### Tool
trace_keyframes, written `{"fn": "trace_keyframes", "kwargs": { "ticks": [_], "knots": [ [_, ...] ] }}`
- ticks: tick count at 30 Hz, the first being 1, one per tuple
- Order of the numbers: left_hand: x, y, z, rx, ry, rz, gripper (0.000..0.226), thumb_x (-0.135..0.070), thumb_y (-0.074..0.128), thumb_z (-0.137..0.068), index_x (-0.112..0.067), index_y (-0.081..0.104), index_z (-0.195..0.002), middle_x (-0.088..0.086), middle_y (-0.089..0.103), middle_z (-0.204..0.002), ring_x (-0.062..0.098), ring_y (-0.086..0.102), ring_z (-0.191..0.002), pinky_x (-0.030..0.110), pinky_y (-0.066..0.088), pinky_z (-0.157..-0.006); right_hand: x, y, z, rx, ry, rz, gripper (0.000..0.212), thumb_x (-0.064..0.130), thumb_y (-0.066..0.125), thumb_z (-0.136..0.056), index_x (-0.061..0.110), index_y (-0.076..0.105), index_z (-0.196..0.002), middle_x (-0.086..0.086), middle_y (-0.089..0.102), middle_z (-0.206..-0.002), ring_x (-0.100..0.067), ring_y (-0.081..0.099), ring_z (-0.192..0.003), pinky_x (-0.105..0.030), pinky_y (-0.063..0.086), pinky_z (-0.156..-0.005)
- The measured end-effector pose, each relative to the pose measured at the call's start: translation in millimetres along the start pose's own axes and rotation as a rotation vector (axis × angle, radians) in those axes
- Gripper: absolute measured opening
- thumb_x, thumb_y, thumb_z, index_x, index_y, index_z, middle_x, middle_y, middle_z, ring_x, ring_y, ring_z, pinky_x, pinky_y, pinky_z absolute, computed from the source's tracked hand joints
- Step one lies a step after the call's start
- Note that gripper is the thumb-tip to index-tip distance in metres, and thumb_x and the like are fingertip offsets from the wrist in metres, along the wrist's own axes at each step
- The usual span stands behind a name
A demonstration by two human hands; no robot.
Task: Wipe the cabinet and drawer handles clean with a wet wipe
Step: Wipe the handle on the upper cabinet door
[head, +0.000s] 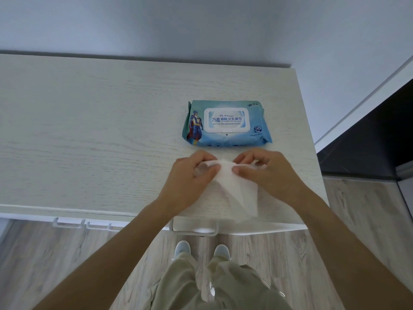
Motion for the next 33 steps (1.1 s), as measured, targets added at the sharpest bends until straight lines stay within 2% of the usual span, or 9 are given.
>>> {"fn": "trace_keyframes", "kwargs": {
  "ticks": [2, 4, 8, 14, 17, 20, 25, 29, 33],
  "knots": [
    [7.9, -0.8, -4.9, -0.029, -0.132, 0.205, 0.018, -0.029, 0.065, -0.086, -0.043, 0.054, -0.088, -0.021, 0.060, -0.090, -0.007, 0.055, -0.083, 0.004, 0.042, -0.072, 2.2, -9.3, -1.5, -0.060, 0.024, -0.146, 0.019, 0.028, 0.075, -0.076, 0.026, 0.060, -0.064, 0.018, 0.067, -0.070, 0.003, 0.061, -0.063, -0.010, 0.047, -0.053],
    [8.1, -0.6, -8.8, -0.067, -0.184, 0.239, 0.025, -0.027, 0.068, -0.085, -0.042, 0.050, -0.094, -0.017, 0.060, -0.093, -0.002, 0.057, -0.079, 0.010, 0.047, -0.069, 1.5, -16.8, -5.3, -0.142, 0.031, -0.111, 0.017, 0.028, 0.072, -0.080, 0.029, 0.057, -0.073, 0.008, 0.066, -0.071, -0.004, 0.062, -0.061, -0.016, 0.049, -0.050],
    [-7.6, 1.6, -10.3, -0.087, 0.014, -0.203, 0.033, -0.027, 0.068, -0.085, -0.028, 0.052, -0.113, -0.009, 0.054, -0.112, 0.011, 0.049, -0.105, 0.022, 0.027, -0.094, -9.8, -11.1, -12.0, -0.174, 0.049, 0.308, 0.021, 0.032, 0.066, -0.086, 0.026, 0.047, -0.091, 0.005, 0.052, -0.067, -0.006, 0.048, -0.058, -0.015, 0.037, -0.053],
    [-13.5, 22.7, -1.0, 0.060, 0.228, -0.462, 0.032, -0.044, 0.049, -0.089, -0.024, 0.069, -0.105, -0.007, 0.063, -0.112, 0.017, 0.053, -0.108, 0.032, 0.020, -0.103, 8.5, -19.6, 1.5, -0.327, -0.224, 0.339, 0.015, 0.020, 0.069, -0.084, 0.020, 0.070, -0.099, 0.011, 0.058, -0.101, -0.009, 0.047, -0.099, -0.024, 0.034, -0.089],
    [-10.8, 22.8, -0.3, 0.067, 0.234, -0.459, 0.030, -0.037, 0.050, -0.090, -0.023, 0.068, -0.110, -0.008, 0.063, -0.118, 0.016, 0.052, -0.112, 0.032, 0.019, -0.106, 4.7, -8.3, 3.6, -0.164, -0.247, 0.377, 0.019, 0.031, 0.071, -0.079, 0.039, 0.067, -0.096, 0.036, 0.051, -0.097, 0.001, 0.040, -0.104, -0.018, 0.019, -0.091],
    [-9.7, 21.5, -0.8, 0.067, 0.235, -0.434, 0.032, -0.035, 0.046, -0.091, -0.021, 0.068, -0.109, -0.008, 0.064, -0.118, 0.016, 0.054, -0.111, 0.031, 0.016, -0.107, -7.6, 5.9, 5.9, -0.043, -0.213, 0.443, 0.035, 0.047, 0.070, -0.073, 0.042, 0.064, -0.107, 0.044, 0.042, -0.103, 0.003, 0.033, -0.111, -0.020, 0.012, -0.091],
    [-15.1, 18.5, 1.3, 0.027, 0.269, -0.441, 0.026, -0.031, 0.051, -0.090, -0.017, 0.070, -0.102, -0.006, 0.066, -0.112, 0.016, 0.057, -0.107, 0.034, 0.016, -0.109, 0.4, 11.2, 13.7, -0.167, -0.328, 0.641, 0.045, 0.053, 0.066, -0.074, 0.028, 0.067, -0.112, 0.012, 0.059, -0.119, -0.017, 0.037, -0.119, -0.031, 0.015, -0.095],
    [-17.8, 21.5, 2.6, 0.048, 0.252, -0.436, 0.042, -0.049, 0.041, -0.090, -0.020, 0.065, -0.108, -0.005, 0.065, -0.108, 0.016, 0.057, -0.105, 0.039, 0.017, -0.110, 2.7, 10.2, 15.5, -0.169, -0.340, 0.581, 0.032, 0.036, 0.071, -0.078, 0.016, 0.071, -0.103, 0.001, 0.065, -0.105, -0.022, 0.053, -0.104, -0.027, 0.021, -0.089],
    [-23.3, 18.4, 2.9, -0.021, 0.263, -0.398, 0.024, -0.039, 0.057, -0.087, -0.019, 0.070, -0.091, -0.005, 0.066, -0.094, 0.015, 0.058, -0.095, 0.041, 0.023, -0.104, 10.8, 2.2, 15.0, -0.185, -0.340, 0.503, 0.011, 0.025, 0.070, -0.082, 0.017, 0.073, -0.090, 0.007, 0.068, -0.083, -0.012, 0.057, -0.078, -0.021, 0.034, -0.076]
  ]
}}
Point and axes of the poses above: each hand's wrist, its own z-axis away from the middle knuckle, its own y-axis out of the palm, x = y × z, the point moved 10 cm from there along -z, towards the middle knuckle
